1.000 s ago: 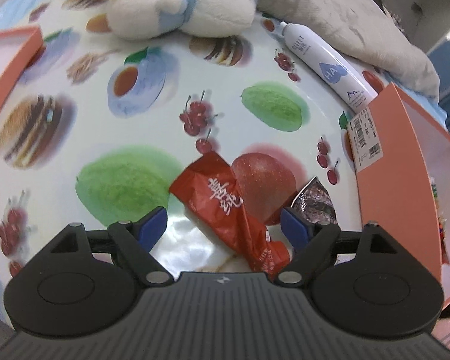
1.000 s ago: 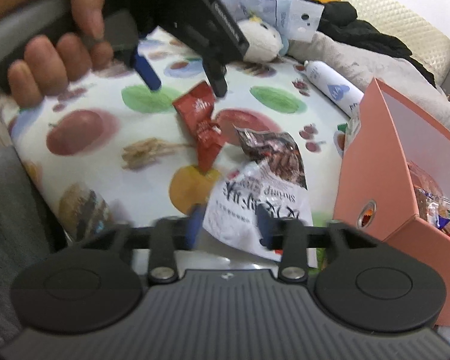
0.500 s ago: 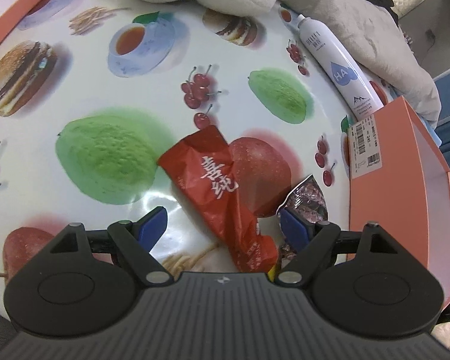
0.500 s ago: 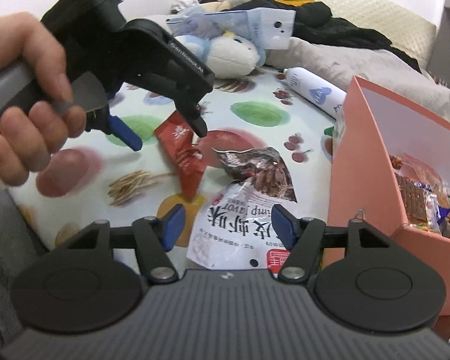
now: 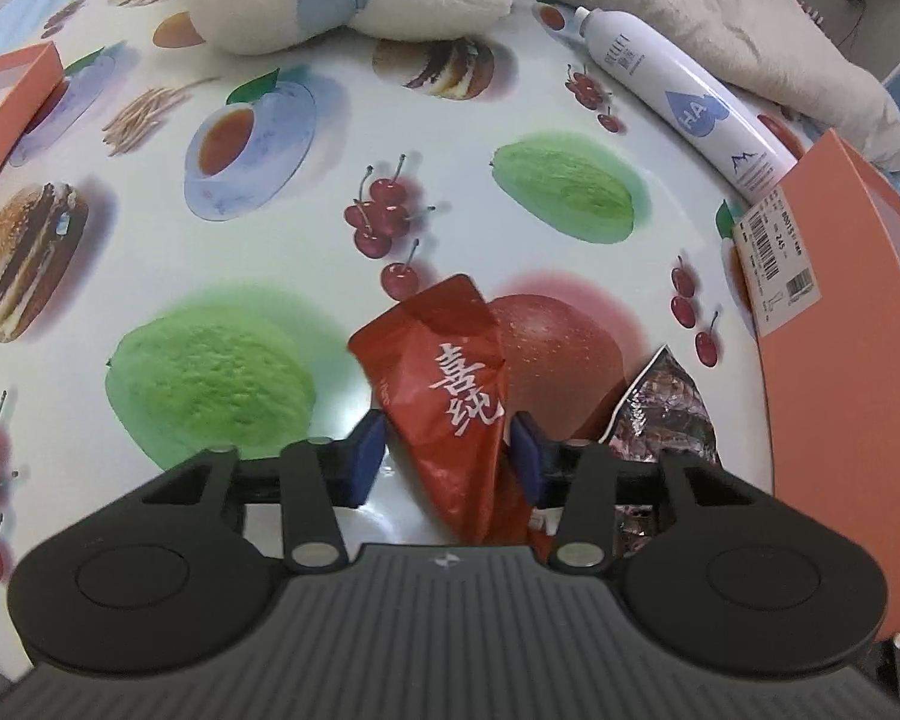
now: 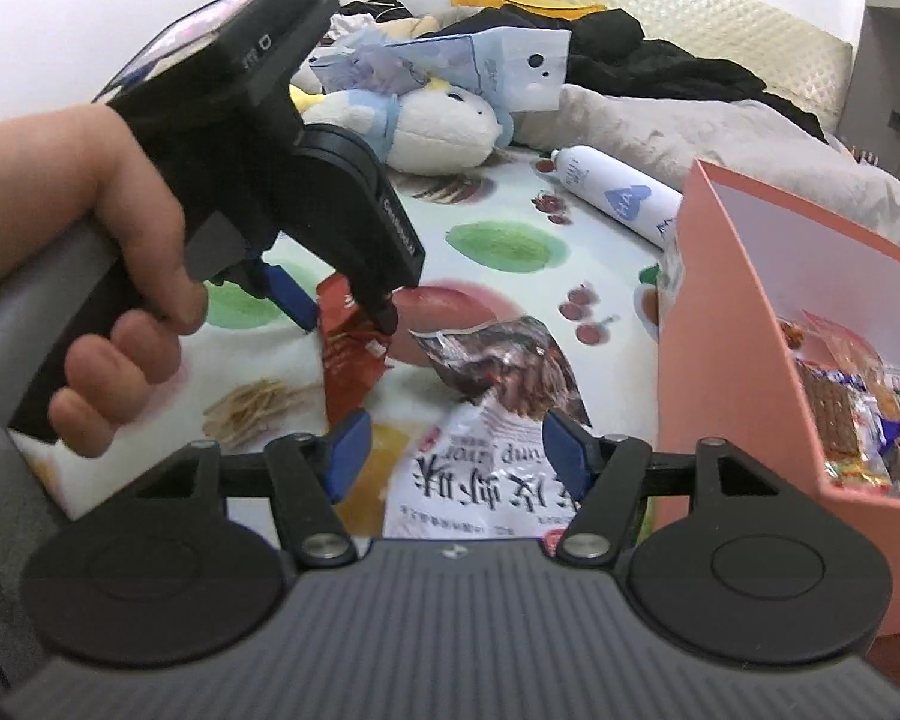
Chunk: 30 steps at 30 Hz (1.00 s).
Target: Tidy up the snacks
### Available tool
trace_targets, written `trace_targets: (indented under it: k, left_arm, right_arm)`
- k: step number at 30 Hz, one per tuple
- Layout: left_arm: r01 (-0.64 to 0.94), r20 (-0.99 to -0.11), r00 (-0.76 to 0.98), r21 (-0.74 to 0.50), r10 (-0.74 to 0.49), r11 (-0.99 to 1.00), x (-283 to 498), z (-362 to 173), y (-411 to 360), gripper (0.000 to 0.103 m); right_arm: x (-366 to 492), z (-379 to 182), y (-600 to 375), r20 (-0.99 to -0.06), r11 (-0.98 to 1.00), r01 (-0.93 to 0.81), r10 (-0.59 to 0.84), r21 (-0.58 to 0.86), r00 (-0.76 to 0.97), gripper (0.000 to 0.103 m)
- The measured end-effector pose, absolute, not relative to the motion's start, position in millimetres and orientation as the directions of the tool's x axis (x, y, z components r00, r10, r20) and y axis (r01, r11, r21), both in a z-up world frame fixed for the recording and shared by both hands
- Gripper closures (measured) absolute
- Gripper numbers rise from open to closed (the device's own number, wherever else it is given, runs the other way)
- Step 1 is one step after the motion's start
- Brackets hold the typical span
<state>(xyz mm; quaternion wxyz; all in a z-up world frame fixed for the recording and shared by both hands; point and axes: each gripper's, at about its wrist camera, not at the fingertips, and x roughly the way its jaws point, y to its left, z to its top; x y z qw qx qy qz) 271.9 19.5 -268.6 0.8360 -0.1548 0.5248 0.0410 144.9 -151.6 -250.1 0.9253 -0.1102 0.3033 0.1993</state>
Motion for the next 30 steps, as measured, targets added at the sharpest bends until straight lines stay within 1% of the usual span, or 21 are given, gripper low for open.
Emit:
trace_targets:
  k: [1,7,14,18,20,23,24,25,26,27,29,30]
  left_arm:
    - [-0.230,-0.889,0.447,-0.219,-0.097,0.948,270,-268,23,0.060]
    - [-0.229,-0.887,0.451,-0.217,-0.094,0.949,258,-266,35,0.062]
    - [-0.208,-0.885,0.455,-0.217,-0.102,0.954,246,-264,39,0.062]
    - [-0.206,-0.884,0.455,-0.221,-0.106,0.953,245,-264,41,0.062]
    - [-0.204,-0.884,0.454,-0.219,-0.106,0.954,244,-264,41,0.062]
    - [-0.199,-0.886,0.453,-0.211,-0.101,0.957,243,-263,41,0.062]
    - [-0.197,-0.885,0.454,-0.210,-0.101,0.958,242,-262,41,0.062]
    - [-0.194,-0.884,0.456,-0.212,-0.103,0.958,241,-262,41,0.062]
    - [-0.192,-0.883,0.458,-0.210,-0.102,0.959,240,-260,41,0.062]
    - [-0.191,-0.883,0.459,-0.208,-0.100,0.959,239,-259,41,0.062]
    - [-0.192,-0.882,0.462,-0.205,-0.096,0.960,236,-255,42,0.062]
    - [-0.190,-0.881,0.464,-0.205,-0.096,0.960,235,-252,43,0.062]
  right_arm:
    - [146,-252,-148,-0.605,0.895,-0.437,0.299,-0.090,0.738,0.038]
    - [157,-265,-136,-0.622,0.901,-0.417,0.258,-0.123,0.740,0.038]
    - [175,-274,-134,-0.652,0.921,-0.373,0.215,-0.112,0.727,0.038]
    - [181,-282,-128,-0.664,0.917,-0.373,0.192,-0.141,0.723,0.038]
    - [184,-284,-129,-0.661,0.921,-0.366,0.191,-0.135,0.725,0.039]
    - [192,-284,-133,-0.681,0.928,-0.359,0.203,-0.095,0.704,0.040]
    - [195,-284,-136,-0.691,0.933,-0.355,0.218,-0.059,0.689,0.043]
    - [198,-283,-138,-0.700,0.937,-0.349,0.232,-0.027,0.676,0.051]
    - [200,-283,-139,-0.705,0.938,-0.347,0.238,-0.012,0.668,0.055]
    - [201,-282,-139,-0.708,0.937,-0.349,0.238,-0.013,0.665,0.056]
    - [201,-281,-138,-0.710,0.935,-0.353,0.233,-0.024,0.665,0.065]
    - [200,-280,-137,-0.709,0.933,-0.359,0.229,-0.036,0.666,0.066]
